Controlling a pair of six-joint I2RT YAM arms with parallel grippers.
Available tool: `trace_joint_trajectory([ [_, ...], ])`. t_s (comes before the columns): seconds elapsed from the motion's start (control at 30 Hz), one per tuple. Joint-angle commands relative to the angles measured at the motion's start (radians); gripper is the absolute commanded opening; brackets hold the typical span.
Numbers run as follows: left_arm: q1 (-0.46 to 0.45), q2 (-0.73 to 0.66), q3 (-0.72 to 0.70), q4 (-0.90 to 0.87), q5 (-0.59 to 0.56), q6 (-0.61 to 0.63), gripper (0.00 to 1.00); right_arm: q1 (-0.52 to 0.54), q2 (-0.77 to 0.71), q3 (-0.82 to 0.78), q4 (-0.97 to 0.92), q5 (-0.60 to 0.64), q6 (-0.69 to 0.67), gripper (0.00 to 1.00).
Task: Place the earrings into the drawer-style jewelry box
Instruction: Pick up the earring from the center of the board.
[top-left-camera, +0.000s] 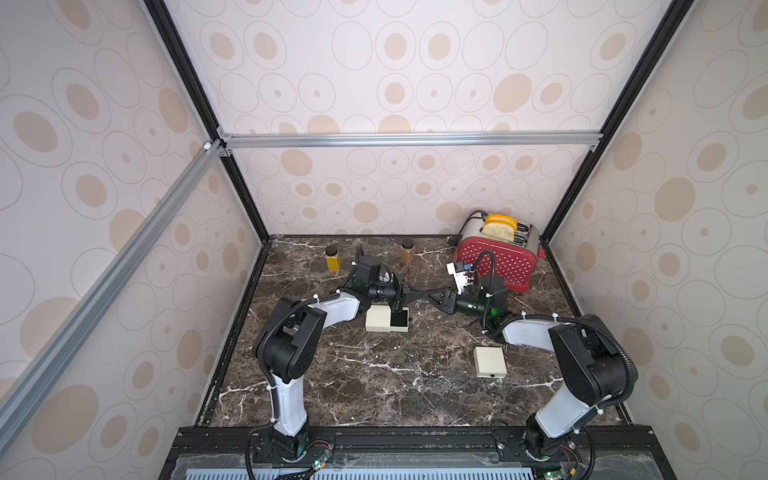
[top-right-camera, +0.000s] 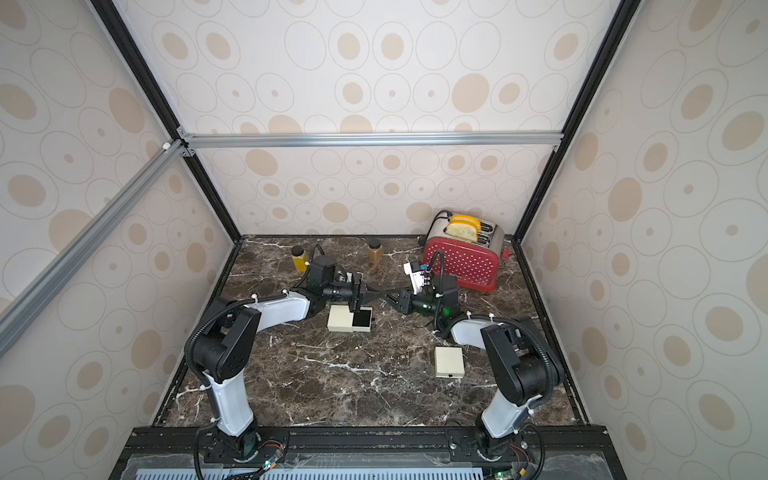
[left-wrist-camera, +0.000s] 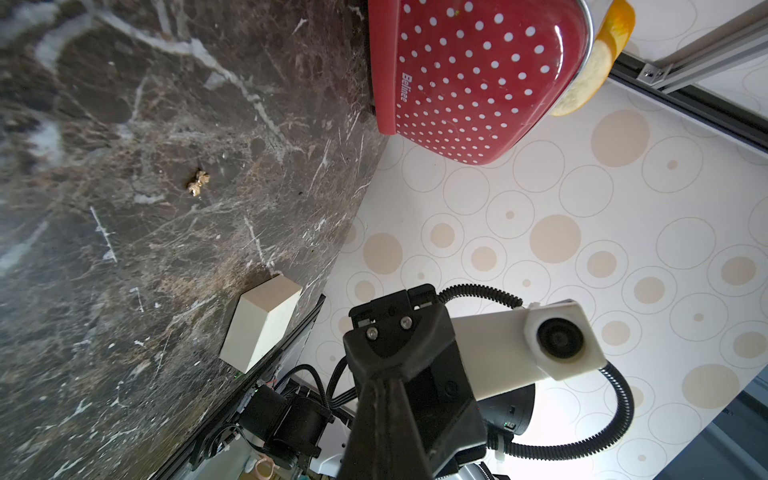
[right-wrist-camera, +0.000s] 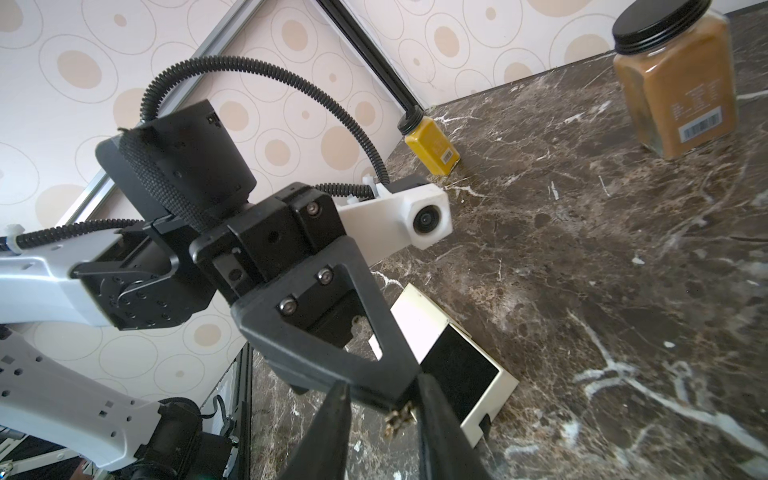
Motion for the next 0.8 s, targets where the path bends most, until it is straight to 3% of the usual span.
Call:
trace_joint_trajectory([
  [0.0,0.006,-0.04,-0.001,0.041,0.007,-0.025,0.0,0.022,-0.007,0.006,0.024,-0.027,0.004,0.31],
  [0.27,0.009,-0.049,-0.007,0.044,0.002,-0.024,0.0,0.025,0.009,0.001,0.037,-0.028,0.013,0.31],
  [0.77,0.012,-0.05,-0.012,0.051,-0.006,-0.021,0.0,0.025,0.006,0.008,0.015,-0.026,0.003,0.22],
])
